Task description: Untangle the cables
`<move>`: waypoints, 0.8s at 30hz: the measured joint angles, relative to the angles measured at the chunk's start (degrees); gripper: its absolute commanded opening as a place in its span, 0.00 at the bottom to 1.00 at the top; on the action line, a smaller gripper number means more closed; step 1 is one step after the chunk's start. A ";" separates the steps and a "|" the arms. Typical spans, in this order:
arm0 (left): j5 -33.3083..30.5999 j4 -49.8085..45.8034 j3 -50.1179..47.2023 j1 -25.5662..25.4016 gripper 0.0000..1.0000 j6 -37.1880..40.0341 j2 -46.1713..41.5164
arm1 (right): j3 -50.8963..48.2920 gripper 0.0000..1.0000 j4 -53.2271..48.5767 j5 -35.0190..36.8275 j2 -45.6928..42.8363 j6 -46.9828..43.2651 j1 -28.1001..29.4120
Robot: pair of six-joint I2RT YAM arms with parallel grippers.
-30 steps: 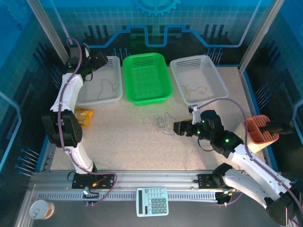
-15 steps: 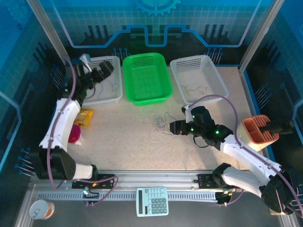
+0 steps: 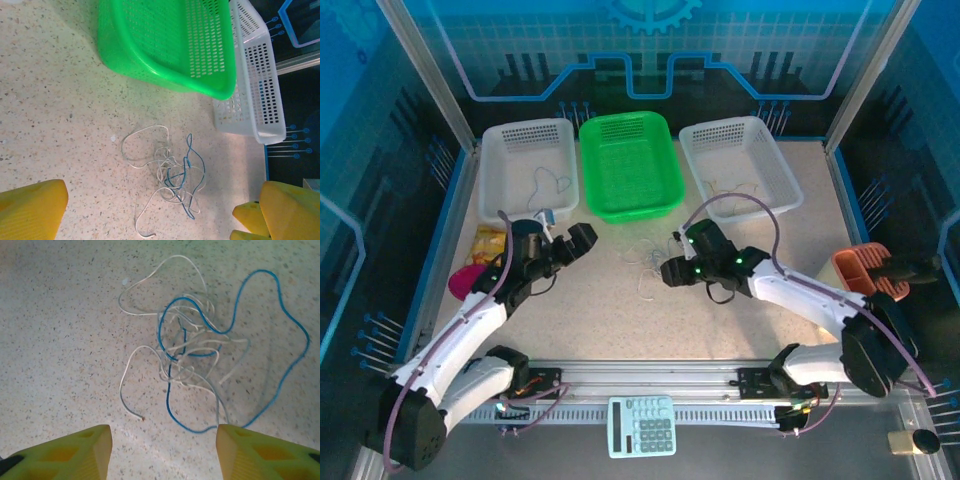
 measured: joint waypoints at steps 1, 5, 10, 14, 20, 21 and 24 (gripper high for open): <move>-0.39 0.00 0.04 -0.11 0.99 0.02 0.00 | 1.07 0.52 -0.20 0.24 1.38 -0.11 0.35; -1.81 -0.13 0.24 -0.17 0.99 0.04 0.00 | 6.84 0.43 -0.11 1.92 7.91 -0.04 1.99; -2.71 -0.11 0.33 -0.22 0.99 0.02 -0.13 | 12.41 0.38 -0.37 4.83 15.43 0.48 2.56; -2.97 -0.15 0.33 -0.22 0.99 0.02 -0.90 | 15.54 0.37 -1.55 7.41 20.06 0.79 2.56; -2.99 -0.11 0.52 -0.22 0.99 0.02 -1.64 | 19.65 0.31 -2.99 9.31 24.55 1.22 2.56; -2.99 -0.13 0.52 -0.22 0.99 0.02 -1.68 | 20.02 0.30 -3.10 9.38 25.05 1.40 2.56; -2.99 -0.15 0.52 -0.22 0.99 0.02 -1.86 | 20.44 0.30 -3.48 9.73 26.18 1.60 2.56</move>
